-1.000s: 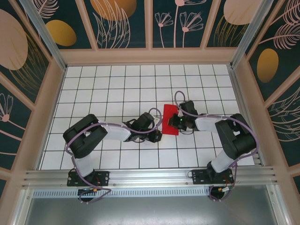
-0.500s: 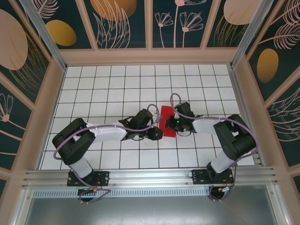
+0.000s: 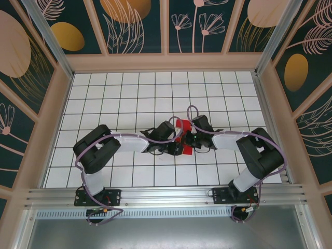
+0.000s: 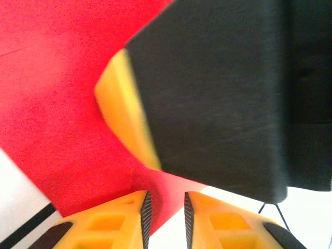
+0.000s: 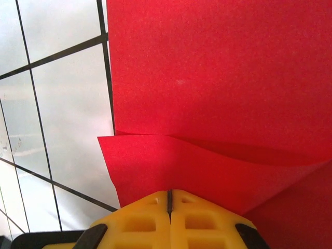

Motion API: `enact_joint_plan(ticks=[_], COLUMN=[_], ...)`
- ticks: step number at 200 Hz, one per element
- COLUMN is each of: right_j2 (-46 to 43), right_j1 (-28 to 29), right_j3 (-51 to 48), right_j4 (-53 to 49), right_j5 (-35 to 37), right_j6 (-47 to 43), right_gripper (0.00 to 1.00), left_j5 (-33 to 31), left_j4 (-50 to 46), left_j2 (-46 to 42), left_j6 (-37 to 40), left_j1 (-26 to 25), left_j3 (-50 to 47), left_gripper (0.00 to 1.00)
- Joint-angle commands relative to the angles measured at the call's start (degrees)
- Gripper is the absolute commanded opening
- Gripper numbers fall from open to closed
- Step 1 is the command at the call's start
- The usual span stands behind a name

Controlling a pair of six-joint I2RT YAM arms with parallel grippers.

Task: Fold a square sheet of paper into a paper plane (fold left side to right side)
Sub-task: Fold the triangle a second time at the center of the table.

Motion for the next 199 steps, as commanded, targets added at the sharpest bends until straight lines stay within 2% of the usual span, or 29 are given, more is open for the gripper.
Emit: enact_joint_plan(ticks=[1, 20, 102, 199], right_j2=[-0.26, -0.26, 0.51, 0.46], right_j1=[0.71, 0.68, 0.63, 0.52], right_j3=[-1.45, -1.36, -0.83, -0.13], right_j4=[-2.94, -3.08, -4.04, -4.44], right_j5=[-1.04, -1.05, -0.69, -0.67], right_j6=[0.8, 0.66, 0.16, 0.22], right_gripper=[0.0, 0.0, 0.0, 0.0], left_j5=[-3.63, -4.84, -2.77, -2.27], left_j4=[-1.66, -1.64, 0.25, -0.04], left_j2=[0.26, -0.75, -6.2, 1.41], left_j6=[0.83, 0.57, 0.24, 0.39], left_j1=[0.01, 0.03, 1.0, 1.68], left_j3=[1.03, 0.09, -1.43, -1.53], left_gripper=[0.25, 0.23, 0.26, 0.24])
